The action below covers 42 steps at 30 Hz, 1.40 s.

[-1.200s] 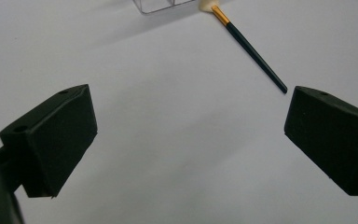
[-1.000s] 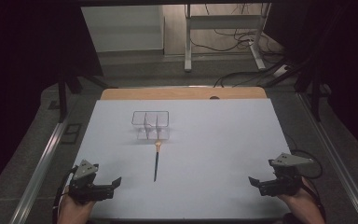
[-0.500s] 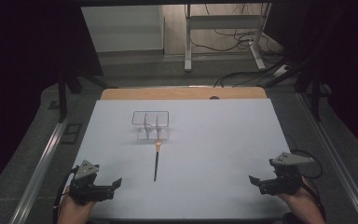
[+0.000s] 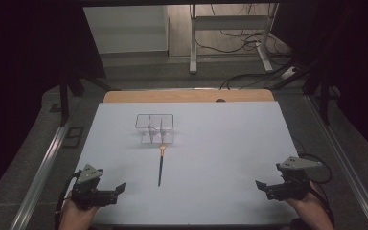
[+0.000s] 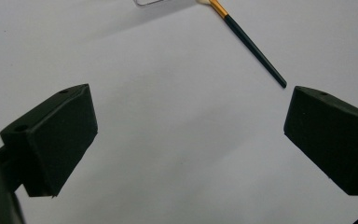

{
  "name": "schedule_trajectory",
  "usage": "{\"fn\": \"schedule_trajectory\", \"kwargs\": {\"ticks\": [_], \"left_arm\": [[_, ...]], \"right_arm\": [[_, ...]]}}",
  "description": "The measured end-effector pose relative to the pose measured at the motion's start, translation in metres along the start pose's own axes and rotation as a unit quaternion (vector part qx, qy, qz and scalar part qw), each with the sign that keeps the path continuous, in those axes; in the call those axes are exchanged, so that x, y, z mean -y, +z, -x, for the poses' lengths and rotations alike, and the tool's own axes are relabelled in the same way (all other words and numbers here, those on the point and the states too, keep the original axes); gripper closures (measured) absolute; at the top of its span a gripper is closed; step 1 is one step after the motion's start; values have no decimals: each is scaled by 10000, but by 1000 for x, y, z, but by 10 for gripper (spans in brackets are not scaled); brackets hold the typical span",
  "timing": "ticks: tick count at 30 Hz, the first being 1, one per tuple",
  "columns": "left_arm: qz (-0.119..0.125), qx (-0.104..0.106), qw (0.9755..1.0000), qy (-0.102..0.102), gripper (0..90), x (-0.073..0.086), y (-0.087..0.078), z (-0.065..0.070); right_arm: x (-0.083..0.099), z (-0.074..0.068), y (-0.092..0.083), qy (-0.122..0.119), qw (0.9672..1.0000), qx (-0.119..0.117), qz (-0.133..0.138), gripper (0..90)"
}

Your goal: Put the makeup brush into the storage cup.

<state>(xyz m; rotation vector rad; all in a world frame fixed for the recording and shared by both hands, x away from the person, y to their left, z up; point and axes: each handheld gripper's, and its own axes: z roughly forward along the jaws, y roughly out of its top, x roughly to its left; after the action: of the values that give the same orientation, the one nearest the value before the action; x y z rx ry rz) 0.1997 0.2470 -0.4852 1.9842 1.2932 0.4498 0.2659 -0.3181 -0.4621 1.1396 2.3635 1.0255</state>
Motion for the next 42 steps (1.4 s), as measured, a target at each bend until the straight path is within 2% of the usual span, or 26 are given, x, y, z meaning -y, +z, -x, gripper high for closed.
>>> {"fn": "schedule_trajectory", "kwargs": {"ticks": [5, 16, 31, 35, 42], "left_arm": [[80, 49, 10000, -4, 30, -2, 0, 1], [97, -6, 9997, 221, 19, -6, 4, 7], [159, 134, 9996, 201, 17, -11, 8, 12], [159, 166, 9995, 214, 18, -13, 10, 14], [2, 102, 9992, 379, 24, -17, 15, 17]], "right_arm": [[0, 0, 0, -9, 10000, -2, -10, 0], [0, -1, 1, -14, 10000, 4, -34, 0], [-1, -3, 4, -122, 9999, -38, -85, 0], [-1, -4, 5, -130, 9999, -48, -90, 0], [-1, -3, 4, -119, 9999, -38, -80, 0]]}}
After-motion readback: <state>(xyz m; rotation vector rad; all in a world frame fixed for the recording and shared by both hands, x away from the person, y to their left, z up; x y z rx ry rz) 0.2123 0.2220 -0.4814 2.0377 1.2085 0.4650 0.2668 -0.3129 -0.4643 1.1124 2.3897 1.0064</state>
